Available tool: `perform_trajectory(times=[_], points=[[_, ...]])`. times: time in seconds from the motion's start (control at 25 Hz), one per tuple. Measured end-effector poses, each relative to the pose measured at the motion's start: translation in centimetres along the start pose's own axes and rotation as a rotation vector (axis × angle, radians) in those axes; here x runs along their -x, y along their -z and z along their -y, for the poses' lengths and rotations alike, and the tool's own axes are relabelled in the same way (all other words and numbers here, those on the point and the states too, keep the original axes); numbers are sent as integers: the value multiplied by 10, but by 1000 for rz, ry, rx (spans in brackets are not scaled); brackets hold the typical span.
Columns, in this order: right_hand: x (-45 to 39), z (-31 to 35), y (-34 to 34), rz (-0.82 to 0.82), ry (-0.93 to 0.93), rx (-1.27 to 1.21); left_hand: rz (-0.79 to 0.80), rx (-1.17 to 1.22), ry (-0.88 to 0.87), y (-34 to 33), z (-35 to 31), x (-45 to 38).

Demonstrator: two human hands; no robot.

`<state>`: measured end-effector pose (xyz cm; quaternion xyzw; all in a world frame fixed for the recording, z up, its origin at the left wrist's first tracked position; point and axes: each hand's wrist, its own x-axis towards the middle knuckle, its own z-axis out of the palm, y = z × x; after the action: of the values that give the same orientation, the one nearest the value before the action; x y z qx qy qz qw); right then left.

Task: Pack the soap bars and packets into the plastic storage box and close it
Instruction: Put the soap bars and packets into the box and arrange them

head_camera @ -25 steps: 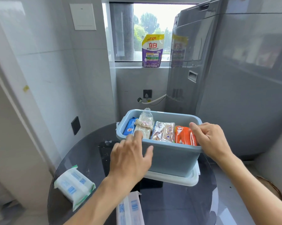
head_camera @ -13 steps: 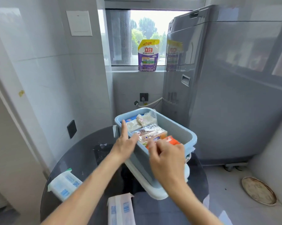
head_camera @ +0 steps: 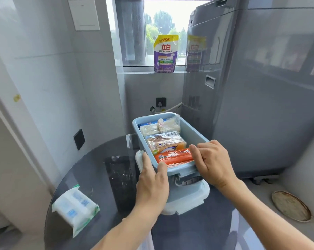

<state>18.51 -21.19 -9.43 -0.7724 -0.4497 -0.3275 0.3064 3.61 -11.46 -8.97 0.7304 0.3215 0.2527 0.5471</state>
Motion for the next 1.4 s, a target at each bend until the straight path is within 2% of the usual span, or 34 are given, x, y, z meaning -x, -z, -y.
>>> perform_trajectory(times=[0.16,0.24,0.32,0.44,0.52,0.56,0.6,0.68,0.72,0.8,0.88,0.96,1.08,1.16,1.28,1.36,1.4], points=[[3,27,-8,-66,-58,101,-110,124,39,7,7,-17],[1,55,-15,-9,-124,211,-115,135,23,25,8,-44],[-4,91,-28,86,-212,254,-54,176,62,50,5,-70],[-9,125,-35,153,-242,31,-202,278,218,69,8,-75],[-20,100,-20,284,-139,-403,-170,319,314,61,14,-52],[-25,75,-10,390,-55,-561,-114,326,330,54,15,-36],[-32,47,0,492,0,-602,-56,353,328,47,14,-23],[-45,-5,12,689,45,-395,-25,408,304,37,11,-10],[-47,-22,11,731,84,-241,-65,407,295,33,10,-10],[-49,-32,0,680,215,-87,-128,384,263,26,8,-14],[-47,-17,-9,586,256,-137,-212,393,233,23,7,-24],[-37,9,-17,429,221,-253,-272,386,200,32,8,-42],[-17,52,-37,254,92,-200,-178,341,223,65,14,-74],[-11,82,-48,230,23,-50,-33,302,218,88,17,-88],[-12,102,-47,246,-16,2,87,245,183,105,20,-93],[-8,107,-37,236,-13,-29,70,186,186,107,22,-92],[-2,112,-32,192,14,-43,2,73,134,108,23,-90]])
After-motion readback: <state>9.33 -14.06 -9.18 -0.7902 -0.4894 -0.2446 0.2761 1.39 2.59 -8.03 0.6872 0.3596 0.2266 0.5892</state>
